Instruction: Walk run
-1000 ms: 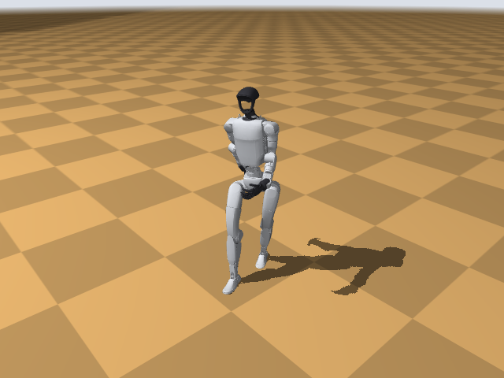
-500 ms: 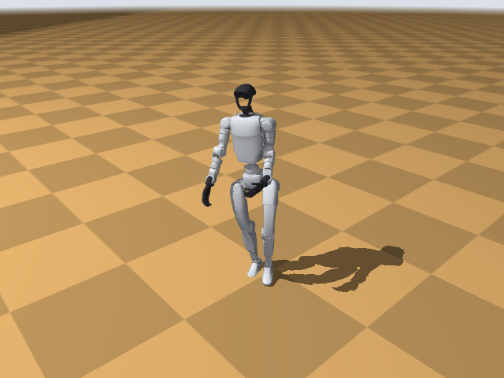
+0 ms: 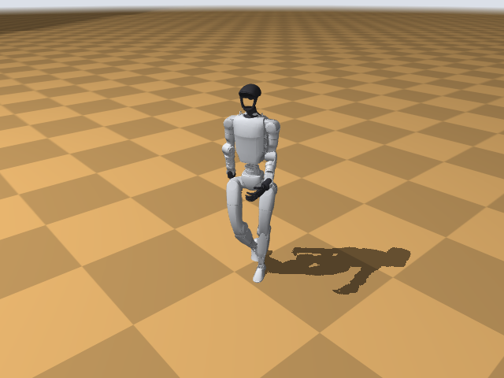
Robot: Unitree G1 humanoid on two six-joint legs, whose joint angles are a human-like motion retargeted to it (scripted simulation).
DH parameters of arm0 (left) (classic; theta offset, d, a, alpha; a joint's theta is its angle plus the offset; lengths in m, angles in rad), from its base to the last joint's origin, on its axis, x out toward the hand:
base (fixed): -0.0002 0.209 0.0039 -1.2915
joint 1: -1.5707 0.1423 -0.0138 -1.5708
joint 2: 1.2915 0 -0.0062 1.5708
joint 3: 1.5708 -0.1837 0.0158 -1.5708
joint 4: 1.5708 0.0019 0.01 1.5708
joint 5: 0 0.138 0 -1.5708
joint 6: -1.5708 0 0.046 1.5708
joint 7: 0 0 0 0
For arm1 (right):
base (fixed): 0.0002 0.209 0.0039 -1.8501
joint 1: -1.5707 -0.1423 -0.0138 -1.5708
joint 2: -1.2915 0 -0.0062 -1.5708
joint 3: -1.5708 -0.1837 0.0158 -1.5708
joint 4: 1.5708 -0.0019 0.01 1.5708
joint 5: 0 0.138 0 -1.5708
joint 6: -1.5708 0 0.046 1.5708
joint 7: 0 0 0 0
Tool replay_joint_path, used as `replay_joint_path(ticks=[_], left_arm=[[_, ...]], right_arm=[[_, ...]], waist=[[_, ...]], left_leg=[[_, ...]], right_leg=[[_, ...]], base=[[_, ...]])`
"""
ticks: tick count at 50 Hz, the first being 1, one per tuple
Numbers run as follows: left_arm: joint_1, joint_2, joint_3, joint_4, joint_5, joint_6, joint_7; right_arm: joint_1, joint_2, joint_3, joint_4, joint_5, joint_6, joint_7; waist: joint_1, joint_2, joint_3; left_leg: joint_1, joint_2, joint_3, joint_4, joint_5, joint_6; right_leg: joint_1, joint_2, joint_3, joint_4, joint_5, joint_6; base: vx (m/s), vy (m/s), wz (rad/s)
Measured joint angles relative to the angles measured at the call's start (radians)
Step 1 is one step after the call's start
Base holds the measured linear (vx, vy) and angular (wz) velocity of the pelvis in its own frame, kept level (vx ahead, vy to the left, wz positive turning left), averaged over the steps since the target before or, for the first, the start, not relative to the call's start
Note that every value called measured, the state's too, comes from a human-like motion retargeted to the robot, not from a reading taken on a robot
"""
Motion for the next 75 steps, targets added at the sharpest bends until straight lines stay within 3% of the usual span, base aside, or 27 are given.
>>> replay_joint_path(ticks=[3,5,8,13,15,17,20,22,23,24,26,32,38,43,45,48,50,52,53,55,58,62,65,69,71,73,75], left_arm=[[-0.007,0.0,-0.025,-0.03,0.001,-0.023,-0.013],[-0.018,0.002,-0.027,-0.036,-0.003,-0.027,-0.038],[-0.028,0.01,-0.025,-0.023,-0.018,-0.012,-0.06],[-0.001,0.013,-0.029,0.007,-0.007,-0.017,-0.04],[0.017,-0.002,-0.029,0.019,0.004,-0.014,-0.026],[0.043,-0.018,-0.039,0.03,0.006,-0.01,-0.02],[0.082,-0.041,-0.031,0.04,0.013,-0.006,-0.029],[0.098,-0.057,-0.039,0.041,0.019,-0.007,-0.029],[0.098,-0.062,-0.041,0.039,0.015,-0.007,-0.019],[0.096,-0.068,-0.037,0.039,0.006,-0.005,-0.011],[0.089,-0.076,-0.02,0.041,-0.013,0.001,-0.004],[0.099,-0.06,-0.001,-0.005,-0.011,-0.01,-0.031],[0.089,-0.031,-0.005,-0.029,0.021,-0.027,-0.048],[0.074,-0.039,0.002,-0.01,0.029,-0.023,-0.027],[0.071,-0.041,0.015,0.0,0.038,-0.015,-0.032],[0.09,-0.052,0.038,0.009,0.049,-0.014,-0.04],[0.101,-0.048,0.052,0.02,0.033,-0.008,-0.037],[0.093,-0.039,0.058,0.034,0.009,0.004,-0.023],[0.085,-0.035,0.056,0.04,0.001,0.007,-0.01],[0.065,-0.027,0.047,0.048,-0.011,0.01,0.027],[0.035,-0.028,0.019,0.048,-0.033,0.009,0.085],[0.03,-0.023,-0.013,0.004,-0.051,-0.011,0.084],[0.019,-0.01,-0.014,-0.015,-0.077,-0.016,0.057],[0.015,-0.002,-0.001,-0.011,-0.103,-0.013,0.044],[0.022,-0.009,0.002,0.0,-0.109,-0.015,0.057],[0.032,-0.025,0.006,0.014,-0.111,-0.012,0.074],[0.055,-0.042,0.002,0.025,-0.113,-0.009,0.08]], right_arm=[[0.15,0.012,-0.039,0.0,-0.043,0.008,0.052],[0.235,0.019,-0.058,0.0,-0.045,0.025,0.091],[0.329,0.036,-0.078,0.0,-0.032,0.065,0.154],[0.39,0.05,-0.112,0.0,-0.025,0.098,0.233],[0.374,0.044,-0.119,0.0,-0.016,0.1,0.241],[0.341,0.036,-0.133,0.0,-0.002,0.09,0.216],[0.262,0.016,-0.123,0.0,0.037,0.055,0.161],[0.165,0.0,-0.108,0.0,0.074,0.049,0.132],[0.102,-0.009,-0.1,0.0,0.084,0.051,0.114],[0.036,-0.022,-0.09,-0.001,0.086,0.051,0.093],[-0.09,-0.038,-0.077,-0.037,0.079,0.056,0.038],[-0.379,-0.05,0.002,-0.267,0.112,0.018,-0.149],[-0.585,-0.082,0.062,-0.419,0.135,-0.046,-0.188],[-0.616,-0.101,0.073,-0.448,0.105,-0.087,-0.232],[-0.587,-0.097,0.071,-0.417,0.1,-0.088,-0.245],[-0.499,-0.076,0.053,-0.322,0.071,-0.055,-0.196],[-0.421,-0.05,0.035,-0.241,0.023,-0.019,-0.142],[-0.351,-0.036,0.035,-0.135,-0.004,0.003,-0.112],[-0.318,-0.036,0.039,-0.079,-0.007,0.009,-0.1],[-0.236,-0.033,0.037,0.0,-0.019,0.013,-0.075],[-0.05,-0.023,0.029,0.0,-0.016,0.023,-0.046],[0.175,-0.007,-0.015,0.0,0.005,0.007,-0.006],[0.307,0.006,-0.045,0.0,0.012,0.023,0.063],[0.412,0.029,-0.084,0.0,-0.017,0.064,0.124],[0.435,0.035,-0.096,0.0,-0.019,0.082,0.143],[0.431,0.037,-0.102,0.0,-0.008,0.098,0.16],[0.408,0.039,-0.117,0.0,0.012,0.1,0.159]], waist=[[-0.105,0.024,0.012],[-0.147,0.015,0.017],[-0.196,-0.011,0.034],[-0.198,-0.002,0.024],[-0.203,0.011,0.005],[-0.24,0.021,-0.02],[-0.234,0.01,-0.062],[-0.208,-0.004,-0.054],[-0.188,0.003,-0.034],[-0.182,-0.021,-0.041],[-0.19,-0.072,-0.068],[-0.114,-0.124,-0.068],[0.01,-0.085,-0.028],[0.024,-0.089,-0.022],[0.049,-0.093,-0.028],[0.102,-0.114,-0.062],[0.062,-0.11,-0.075],[0.028,-0.125,-0.054],[0.034,-0.116,-0.047],[0.045,-0.056,-0.039],[-0.003,-0.014,-0.012],[-0.12,0.025,0.01],[-0.183,0.003,0.022],[-0.213,-0.008,0.032],[-0.216,0.002,0.02],[-0.227,0.005,-0.003],[-0.28,0.008,-0.025]], left_leg=[[0.055,-0.042,-0.105,-0.017,-0.032,0.01],[0.098,-0.079,-0.129,-0.022,-0.063,0.016],[0.179,-0.121,-0.163,-0.017,-0.112,0.017],[0.28,-0.104,-0.147,0.0,-0.122,-0.016],[0.291,-0.094,-0.149,0.033,-0.063,-0.048],[0.301,-0.073,-0.163,0.093,0.072,-0.101],[0.269,-0.056,-0.115,0.264,0.415,-0.186],[0.171,-0.04,-0.079,0.519,0.565,-0.204],[0.108,0.005,-0.042,0.696,0.595,-0.194],[0.06,-0.017,-0.025,0.761,0.602,-0.171],[-0.022,-0.08,-0.007,0.801,0.523,-0.12],[-0.247,-0.067,0.103,0.688,0.249,-0.026],[-0.325,-0.016,0.168,0.123,0.172,-0.06],[-0.343,-0.107,0.056,-0.136,0.075,-0.088],[-0.328,-0.097,0.033,-0.07,0.082,-0.064],[-0.298,-0.055,0.114,0.02,0.142,-0.033],[-0.293,-0.075,-0.005,0.087,0.095,0.011],[-0.228,-0.084,0.025,0.118,0.038,0.015],[-0.184,-0.061,0.071,0.103,0.021,0.015],[-0.113,0.0,0.066,0.063,-0.008,0.007],[-0.032,-0.007,0.006,0.022,-0.031,0.005],[0.058,-0.042,-0.108,-0.015,-0.07,0.014],[0.135,-0.09,-0.151,-0.02,-0.115,0.018],[0.242,-0.086,-0.163,-0.017,-0.146,-0.017],[0.275,-0.065,-0.156,-0.002,-0.118,-0.05],[0.291,-0.056,-0.157,0.032,-0.046,-0.092],[0.303,-0.033,-0.178,0.098,0.086,-0.138]], right_leg=[[-0.111,-0.086,-0.05,-0.142,-0.139,0.021],[-0.158,-0.166,-0.083,-0.299,-0.157,0.046],[-0.206,-0.246,-0.122,-0.538,-0.196,0.018],[-0.263,-0.219,-0.114,-0.777,-0.273,-0.015],[-0.262,-0.225,-0.153,-0.7,-0.264,-0.09],[-0.246,-0.246,-0.206,-0.649,-0.193,-0.112],[-0.198,-0.212,-0.051,-0.598,-0.178,-0.167],[-0.147,-0.184,0.032,-0.582,-0.222,-0.178],[-0.099,-0.174,-0.06,-0.578,-0.24,-0.187],[-0.064,-0.195,-0.1,-0.593,-0.247,-0.19],[-0.013,-0.22,-0.09,-0.625,-0.267,-0.193],[0.125,-0.141,0.012,-0.695,-0.312,-0.227],[0.272,0.008,0.129,-0.712,-0.398,-0.259],[0.381,0.035,0.131,-0.687,-0.413,-0.222],[0.408,0.032,0.113,-0.646,-0.334,-0.167],[0.41,-0.02,0.055,-0.522,-0.027,-0.049],[0.353,0.004,0.08,-0.353,0.176,0.034],[0.241,0.009,0.098,-0.062,0.259,0.117],[0.199,0.011,0.097,0.018,0.259,0.146],[0.123,0.06,0.073,0.011,0.192,0.106],[-0.014,0.028,0.055,0.007,0.037,0.082],[-0.175,-0.121,-0.026,-0.159,-0.122,0.053],[-0.244,-0.254,-0.061,-0.398,-0.147,0.05],[-0.305,-0.281,-0.065,-0.707,-0.253,-0.006],[-0.31,-0.271,-0.079,-0.765,-0.27,0.008],[-0.31,-0.274,-0.103,-0.683,-0.283,-0.026],[-0.297,-0.295,-0.123,-0.623,-0.182,-0.037]], base=[[0.9,-0.22,1.76],[1.0,-0.39,1.11],[0.72,-0.37,0.75],[0.9,-0.55,0.04],[1.04,-0.65,0.41],[1.0,-0.64,1.03],[1.1,-0.81,0.11],[0.91,-0.66,-0.64],[0.82,-0.61,-0.99],[0.8,-0.61,-0.99],[0.8,-0.57,-0.57],[0.85,-0.5,-1.18],[0.85,-0.4,-1.18],[1.13,-0.32,-0.25],[1.2,-0.26,-0.67],[1.4,-0.22,-0.84],[1.47,-0.25,0.38],[0.97,-0.22,0.39],[0.95,-0.23,-0.13],[0.97,-0.25,-0.22],[0.99,-0.27,0.86],[0.88,-0.3,1.45],[0.95,-0.53,0.86],[0.81,-0.54,0.24],[0.91,-0.64,0.04],[1.06,-0.79,0.41],[1.05,-0.79,1.08]])
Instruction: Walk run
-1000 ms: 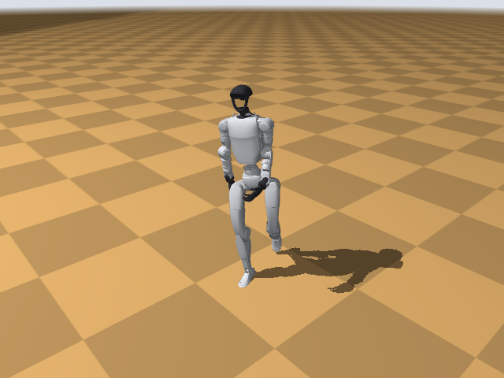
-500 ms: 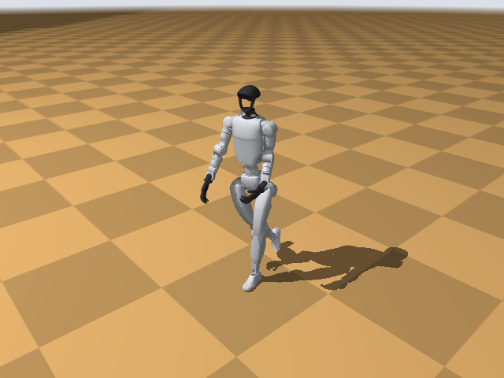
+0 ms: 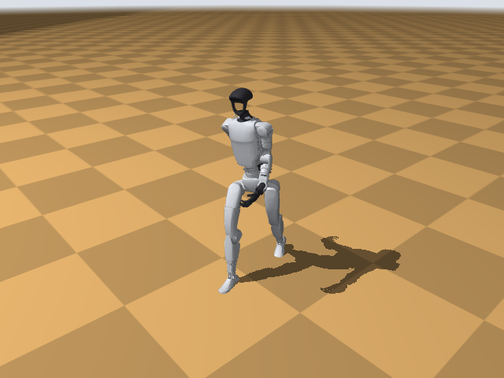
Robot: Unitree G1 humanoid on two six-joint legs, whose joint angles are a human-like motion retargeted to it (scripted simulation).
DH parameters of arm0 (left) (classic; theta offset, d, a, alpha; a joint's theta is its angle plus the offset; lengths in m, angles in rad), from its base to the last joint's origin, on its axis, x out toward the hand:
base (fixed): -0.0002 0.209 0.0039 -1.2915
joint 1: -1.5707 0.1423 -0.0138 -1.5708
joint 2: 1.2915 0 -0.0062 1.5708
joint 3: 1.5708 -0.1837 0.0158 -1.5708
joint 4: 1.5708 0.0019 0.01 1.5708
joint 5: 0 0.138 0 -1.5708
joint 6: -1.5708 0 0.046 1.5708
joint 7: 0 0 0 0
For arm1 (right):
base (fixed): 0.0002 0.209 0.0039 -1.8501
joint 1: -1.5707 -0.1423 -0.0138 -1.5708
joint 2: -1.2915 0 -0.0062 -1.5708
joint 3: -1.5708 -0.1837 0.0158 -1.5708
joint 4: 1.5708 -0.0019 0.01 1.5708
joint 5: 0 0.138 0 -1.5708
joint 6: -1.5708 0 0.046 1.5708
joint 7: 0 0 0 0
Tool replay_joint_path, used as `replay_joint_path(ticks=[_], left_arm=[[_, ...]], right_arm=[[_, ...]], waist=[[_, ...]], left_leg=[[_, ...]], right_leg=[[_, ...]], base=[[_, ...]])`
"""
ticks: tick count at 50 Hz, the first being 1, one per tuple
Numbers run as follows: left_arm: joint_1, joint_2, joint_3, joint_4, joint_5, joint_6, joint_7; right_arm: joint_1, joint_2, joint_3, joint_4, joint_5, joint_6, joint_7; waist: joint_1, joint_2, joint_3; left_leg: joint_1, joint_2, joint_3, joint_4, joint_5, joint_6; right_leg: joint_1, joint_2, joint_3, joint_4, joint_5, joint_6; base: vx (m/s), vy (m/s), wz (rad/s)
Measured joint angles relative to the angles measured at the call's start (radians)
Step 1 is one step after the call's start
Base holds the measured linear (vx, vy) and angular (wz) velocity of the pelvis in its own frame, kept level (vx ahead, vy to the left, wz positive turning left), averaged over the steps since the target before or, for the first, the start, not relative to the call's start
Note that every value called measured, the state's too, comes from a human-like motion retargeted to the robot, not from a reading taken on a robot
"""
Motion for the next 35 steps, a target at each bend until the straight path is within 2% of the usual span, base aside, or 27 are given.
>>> replay_joint_path(ticks=[3,5,6,7,8,10,15,17,21,25,27,28,30,32,33,35], left_arm=[[0.039,-0.017,0.005,0.011,0.015,0.006,-0.028],[0.054,-0.027,-0.01,0.013,0.03,0.008,-0.038],[0.051,-0.028,-0.012,0.011,0.029,0.008,-0.035],[0.048,-0.029,-0.01,0.008,0.028,0.008,-0.033],[0.046,-0.032,-0.004,0.006,0.027,0.008,-0.035],[0.041,-0.035,0.011,0.0,0.03,0.005,-0.046],[0.049,-0.023,0.03,-0.036,0.04,-0.007,-0.059],[0.056,-0.003,0.031,-0.052,0.053,-0.014,-0.069],[0.038,0.008,0.031,-0.06,0.066,-0.012,-0.076],[0.027,-0.01,0.034,-0.055,0.069,-0.012,-0.067],[0.024,-0.017,0.05,-0.046,0.075,-0.006,-0.071],[0.024,-0.021,0.059,-0.042,0.081,-0.002,-0.074],[0.036,-0.029,0.073,-0.038,0.094,-0.002,-0.079],[0.057,-0.032,0.081,-0.033,0.096,-0.002,-0.085],[0.064,-0.03,0.088,-0.026,0.09,0.0,-0.086],[0.058,-0.017,0.107,-0.011,0.064,0.015,-0.081]], right_arm=[[-0.077,-0.003,-0.006,0.0,0.052,-0.036,-0.033],[-0.169,-0.008,0.001,0.0,0.098,-0.053,-0.055],[-0.236,-0.017,0.014,0.0,0.114,-0.055,-0.071],[-0.305,-0.027,0.027,0.0,0.127,-0.057,-0.091],[-0.378,-0.042,0.042,0.0,0.135,-0.06,-0.114],[-0.525,-0.063,0.05,-0.032,0.127,-0.057,-0.172],[-0.772,-0.083,0.099,-0.248,0.099,-0.092,-0.284],[-0.879,-0.101,0.139,-0.326,0.113,-0.124,-0.302],[-1.029,-0.138,0.166,-0.414,0.133,-0.153,-0.323],[-1.081,-0.166,0.15,-0.469,0.113,-0.187,-0.368],[-1.062,-0.164,0.146,-0.458,0.118,-0.203,-0.401],[-1.045,-0.159,0.145,-0.443,0.124,-0.206,-0.413],[-0.998,-0.145,0.143,-0.389,0.136,-0.198,-0.411],[-0.924,-0.127,0.127,-0.318,0.112,-0.166,-0.349],[-0.88,-0.114,0.118,-0.282,0.08,-0.148,-0.3],[-0.79,-0.087,0.116,-0.205,0.012,-0.123,-0.226]], waist=[[0.004,-0.013,-0.037],[0.031,-0.034,-0.035],[0.049,-0.039,-0.023],[0.063,-0.051,-0.019],[0.068,-0.079,-0.033],[0.062,-0.09,-0.039],[0.135,-0.113,-0.032],[0.179,-0.11,-0.026],[0.265,-0.073,0.015],[0.263,-0.06,0.022],[0.288,-0.063,0.015],[0.311,-0.073,0.009],[0.366,-0.093,-0.006],[0.38,-0.108,-0.036],[0.36,-0.106,-0.051],[0.311,-0.094,-0.046]], left_leg=[[-0.043,0.009,0.035,0.198,0.334,-0.038],[-0.133,0.036,0.119,0.431,0.495,-0.005],[-0.191,0.072,0.162,0.573,0.509,0.037],[-0.241,0.085,0.202,0.673,0.504,0.07],[-0.277,0.052,0.233,0.69,0.46,0.084],[-0.356,0.015,0.239,0.722,0.359,0.087],[-0.532,-0.04,0.304,0.595,0.143,0.111],[-0.584,-0.036,0.314,0.392,0.08,0.123],[-0.61,0.003,0.366,0.009,0.041,0.102],[-0.622,-0.071,0.363,-0.256,-0.077,0.038],[-0.614,-0.049,0.374,-0.194,-0.062,0.044],[-0.608,-0.037,0.376,-0.151,-0.074,0.077],[-0.582,-0.013,0.412,-0.109,-0.001,0.107],[-0.548,-0.026,0.425,-0.082,0.024,0.197],[-0.55,-0.039,0.338,-0.054,-0.006,0.216],[-0.536,-0.045,0.215,-0.004,-0.058,0.213]], right_leg=[[0.063,0.049,0.171,0.053,-0.002,-0.055],[0.121,0.066,0.222,0.069,-0.048,-0.08],[0.169,0.056,0.111,0.067,-0.057,-0.093],[0.209,0.046,0.042,0.058,-0.065,-0.102],[0.237,0.036,0.057,0.036,-0.071,-0.106],[0.285,0.07,0.111,0.011,-0.096,-0.116],[0.399,0.125,0.154,-0.056,-0.114,-0.149],[0.456,0.176,0.193,-0.076,-0.144,-0.166],[0.565,0.277,0.253,-0.091,-0.204,-0.185],[0.667,0.323,0.234,-0.086,-0.271,-0.181],[0.697,0.338,0.244,-0.054,-0.236,-0.144],[0.707,0.328,0.249,-0.032,-0.195,-0.114],[0.728,0.288,0.194,0.025,-0.037,-0.046],[0.709,0.258,0.164,0.134,0.182,0.053],[0.677,0.27,0.18,0.219,0.275,0.102],[0.588,0.327,0.223,0.434,0.423,0.183]], base=[[1.08,-0.9,0.26],[1.02,-0.84,-0.37],[0.78,-0.64,-0.85],[0.63,-0.5,-0.96],[0.82,-0.58,-0.68],[1.0,-0.62,-0.48],[0.73,-0.38,-1.13],[0.85,-0.44,-1.26],[0.98,-0.4,-0.96],[1.0,-0.31,0.14],[1.18,-0.31,-0.32],[1.39,-0.31,-0.93],[1.38,-0.26,-1.06],[1.23,-0.17,-0.25],[1.19,-0.17,0.46],[1.24,-0.25,0.52]])
